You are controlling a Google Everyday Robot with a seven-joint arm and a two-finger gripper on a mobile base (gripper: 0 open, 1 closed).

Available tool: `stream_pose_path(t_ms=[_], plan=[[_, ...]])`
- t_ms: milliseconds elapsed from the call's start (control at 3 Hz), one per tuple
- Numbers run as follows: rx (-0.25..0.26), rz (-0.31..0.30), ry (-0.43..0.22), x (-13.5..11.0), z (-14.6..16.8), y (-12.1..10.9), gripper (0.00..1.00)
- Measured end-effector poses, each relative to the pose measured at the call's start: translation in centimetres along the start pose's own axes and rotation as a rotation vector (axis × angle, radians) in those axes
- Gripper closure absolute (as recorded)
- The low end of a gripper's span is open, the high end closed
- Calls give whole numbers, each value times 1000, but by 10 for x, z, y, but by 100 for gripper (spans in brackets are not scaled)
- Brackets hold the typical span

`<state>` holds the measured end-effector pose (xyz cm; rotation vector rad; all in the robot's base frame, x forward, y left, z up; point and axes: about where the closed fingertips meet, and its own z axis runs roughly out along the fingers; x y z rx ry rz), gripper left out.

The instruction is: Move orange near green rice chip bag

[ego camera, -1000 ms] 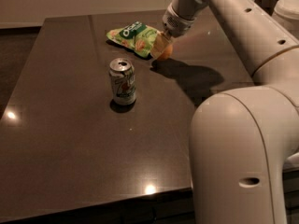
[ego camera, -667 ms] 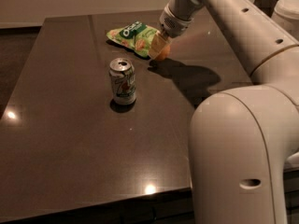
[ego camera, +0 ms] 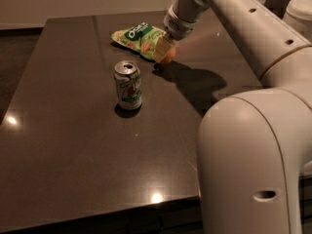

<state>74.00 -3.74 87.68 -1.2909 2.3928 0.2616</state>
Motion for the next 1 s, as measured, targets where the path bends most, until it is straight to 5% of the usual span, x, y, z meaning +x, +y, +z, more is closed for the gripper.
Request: stream_pose_path(t_ms=[667, 1000], plan=[[12, -38, 25, 23, 1, -3, 0], [11, -38, 25, 23, 1, -3, 0]])
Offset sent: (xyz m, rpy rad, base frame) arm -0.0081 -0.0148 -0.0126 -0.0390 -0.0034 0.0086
